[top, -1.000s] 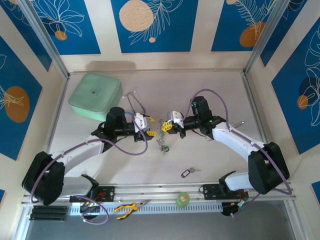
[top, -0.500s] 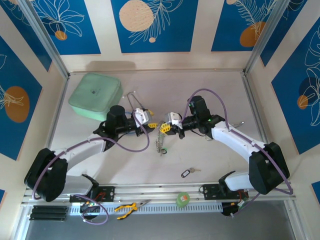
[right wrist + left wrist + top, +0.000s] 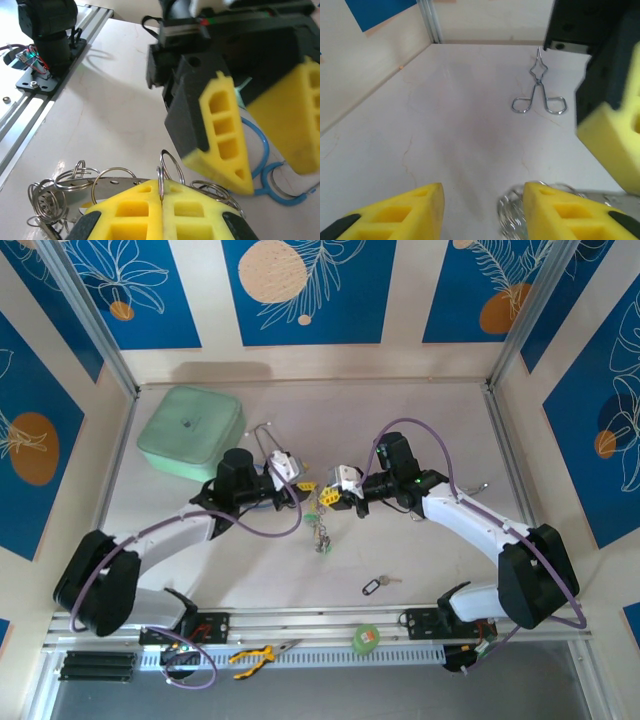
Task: Put the keys on the keyring
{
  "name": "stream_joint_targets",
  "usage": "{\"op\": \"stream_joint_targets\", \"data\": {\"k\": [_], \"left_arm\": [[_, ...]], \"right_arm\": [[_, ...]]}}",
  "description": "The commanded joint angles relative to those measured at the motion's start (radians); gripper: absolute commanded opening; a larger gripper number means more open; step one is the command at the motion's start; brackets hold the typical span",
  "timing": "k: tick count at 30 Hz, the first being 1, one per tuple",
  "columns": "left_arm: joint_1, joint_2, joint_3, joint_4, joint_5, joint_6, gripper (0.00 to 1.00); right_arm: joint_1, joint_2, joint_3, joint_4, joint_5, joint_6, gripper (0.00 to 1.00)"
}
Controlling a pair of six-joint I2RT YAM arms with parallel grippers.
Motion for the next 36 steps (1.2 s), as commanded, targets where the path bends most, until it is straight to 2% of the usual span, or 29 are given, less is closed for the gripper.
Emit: {"op": "stream_joint_targets", "data": {"k": [1,3,5,7,11,16,25,32,36], "left_arm": [[-0.002,-0.096,-0.052,-0.023,-0.005,0.084,0.27],[-0.002,-0.137,-0.072,-0.060,0.042,0.154,0.22],[-0.004,-0.159,-0.074,-0.120,0.096,0.212,0.22],[-0.007,-0.162,-0.067,-0.169,0.137,0.254,0.26],[-0.015,-0.142,-0.063,-0.147,0.169,0.256,0.32],[-0.025,-0.101,-0.040,-0.121,0.217,0.251,0.33],[-0.031,-0.066,-0.018,-0.052,0.195,0.193,0.20],[-0.031,-0.054,-0.001,-0.043,0.192,0.164,0.18],[-0.031,-0.040,0.020,-0.062,0.183,0.151,0.00]], "right_arm": [[-0.005,-0.024,-0.007,0.027,-0.001,0.015,0.00],[-0.005,-0.021,-0.005,0.027,-0.003,0.016,0.00],[-0.003,-0.020,-0.002,0.028,-0.007,0.015,0.00],[-0.002,-0.018,-0.001,0.026,-0.009,0.014,0.00],[0.003,-0.017,0.002,0.023,-0.012,0.014,0.00],[0.006,-0.021,0.004,0.018,-0.009,0.013,0.00],[0.018,-0.019,0.014,-0.018,0.006,-0.015,0.00],[0.024,-0.021,0.033,-0.067,0.025,-0.050,0.00],[0.034,-0.026,0.033,-0.080,0.040,-0.068,0.00]]}}
